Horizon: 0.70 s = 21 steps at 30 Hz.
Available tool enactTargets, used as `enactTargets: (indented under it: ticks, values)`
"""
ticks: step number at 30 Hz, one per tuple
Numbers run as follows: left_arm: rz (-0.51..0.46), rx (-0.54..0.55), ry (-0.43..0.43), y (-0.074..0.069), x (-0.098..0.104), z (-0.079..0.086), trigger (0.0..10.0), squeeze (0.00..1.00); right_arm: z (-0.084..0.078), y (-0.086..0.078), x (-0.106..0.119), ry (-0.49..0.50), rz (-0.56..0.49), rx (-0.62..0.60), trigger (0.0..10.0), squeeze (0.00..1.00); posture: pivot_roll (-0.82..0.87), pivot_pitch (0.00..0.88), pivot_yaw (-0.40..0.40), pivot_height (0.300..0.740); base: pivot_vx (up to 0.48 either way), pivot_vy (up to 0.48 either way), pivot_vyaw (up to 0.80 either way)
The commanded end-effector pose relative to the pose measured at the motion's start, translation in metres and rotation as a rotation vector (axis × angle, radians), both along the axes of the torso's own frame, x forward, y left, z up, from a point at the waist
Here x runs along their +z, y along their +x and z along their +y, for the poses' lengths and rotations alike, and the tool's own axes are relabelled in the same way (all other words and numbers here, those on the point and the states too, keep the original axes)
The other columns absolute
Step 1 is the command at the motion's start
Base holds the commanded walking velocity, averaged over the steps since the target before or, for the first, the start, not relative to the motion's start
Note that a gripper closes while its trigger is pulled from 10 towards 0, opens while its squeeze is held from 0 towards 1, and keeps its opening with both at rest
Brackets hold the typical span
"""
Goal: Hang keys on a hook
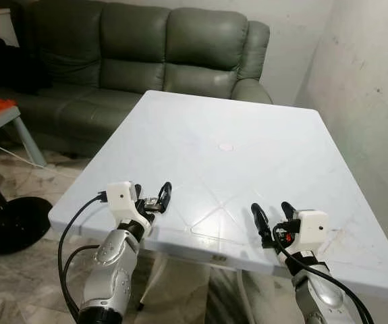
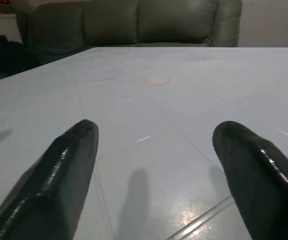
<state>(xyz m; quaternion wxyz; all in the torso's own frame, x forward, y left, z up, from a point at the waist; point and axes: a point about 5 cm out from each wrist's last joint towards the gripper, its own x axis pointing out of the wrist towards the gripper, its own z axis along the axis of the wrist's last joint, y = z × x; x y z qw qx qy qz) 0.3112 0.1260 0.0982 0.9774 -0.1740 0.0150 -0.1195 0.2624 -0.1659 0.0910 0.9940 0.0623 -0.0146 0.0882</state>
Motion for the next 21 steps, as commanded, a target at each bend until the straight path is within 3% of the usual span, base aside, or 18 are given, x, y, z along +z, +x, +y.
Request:
enactTargets:
  ticks: [1,14,21]
  values:
    - [0.0,0.004,-0.002,0.0,0.001,0.0,10.0,0.0,-0.002,0.0,0.002,-0.02,0.001,0.007,10.0,0.0,0.02,0.0,-0.054,0.74,0.0,0.0,0.0]
    - [0.002,0.002,-0.001,0.0,0.001,-0.001,10.0,0.0,0.0,-0.001,0.001,-0.035,0.005,0.021,10.0,0.0,0.02,0.0,-0.055,0.74,0.0,0.0,0.0]
    - [0.006,0.005,0.003,-0.001,0.0,0.0,10.0,0.0,0.011,-0.005,0.006,-0.009,-0.02,0.141,10.0,0.0,0.02,0.0,-0.055,0.74,0.0,0.0,0.0]
